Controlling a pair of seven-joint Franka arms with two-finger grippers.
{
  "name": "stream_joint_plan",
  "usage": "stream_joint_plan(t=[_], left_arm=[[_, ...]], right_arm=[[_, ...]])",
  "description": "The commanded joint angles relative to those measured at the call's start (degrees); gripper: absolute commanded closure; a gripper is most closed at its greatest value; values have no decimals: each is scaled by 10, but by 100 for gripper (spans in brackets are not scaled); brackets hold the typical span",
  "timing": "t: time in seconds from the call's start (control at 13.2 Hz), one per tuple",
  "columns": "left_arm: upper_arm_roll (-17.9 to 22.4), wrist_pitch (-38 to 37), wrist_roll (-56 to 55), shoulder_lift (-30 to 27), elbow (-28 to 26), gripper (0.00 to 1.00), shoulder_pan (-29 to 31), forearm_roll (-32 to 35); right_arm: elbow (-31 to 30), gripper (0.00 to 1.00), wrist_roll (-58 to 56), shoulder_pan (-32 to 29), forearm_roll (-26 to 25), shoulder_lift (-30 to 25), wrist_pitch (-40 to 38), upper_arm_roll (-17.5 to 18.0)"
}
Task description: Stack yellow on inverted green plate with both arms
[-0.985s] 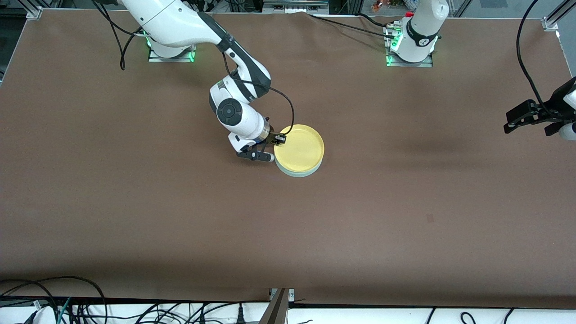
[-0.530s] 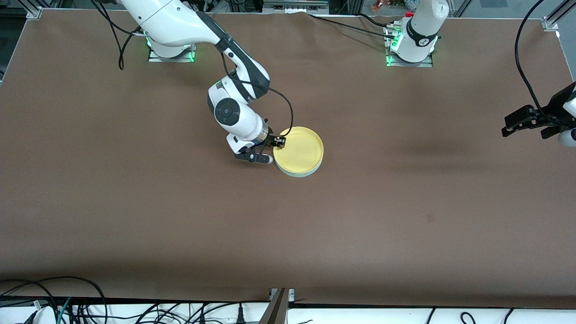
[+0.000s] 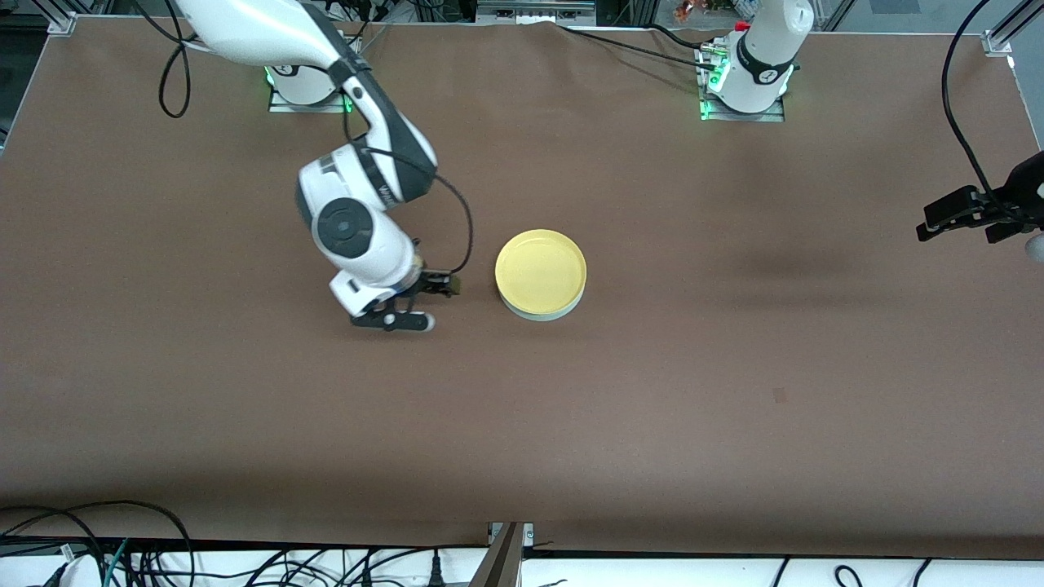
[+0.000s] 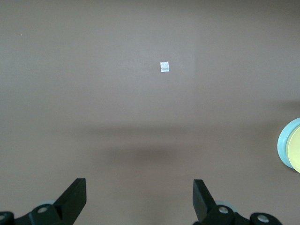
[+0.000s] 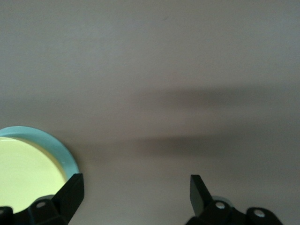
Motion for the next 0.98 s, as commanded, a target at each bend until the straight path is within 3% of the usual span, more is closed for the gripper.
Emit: stream_joint_plan(t=[0.0, 0.23, 0.53, 0.68, 0.76, 0.91], left_arm=[[-5, -32, -10, 1, 11, 0, 5, -8], [-5, -72, 0, 4, 5, 0, 6, -9], [-5, -105, -5, 1, 10, 0, 6, -15], [-10, -140, -8, -12, 16, 0, 6, -15], [-8, -158, -10, -55, 34, 0, 6, -15], [-5, -139, -1, -72, 56, 0, 6, -38]], right_arm=[[76, 0, -96, -48, -1, 6, -112, -15], [128, 0, -191, -115, -2, -12, -224, -17], [122, 0, -270, -205, 0, -99, -304, -12], [118, 0, -271, -211, -12, -140, -307, -13], [105, 0, -272, -211, -27, -163, -317, -13], [94, 0, -270, -212, -57, -215, -316, -13]])
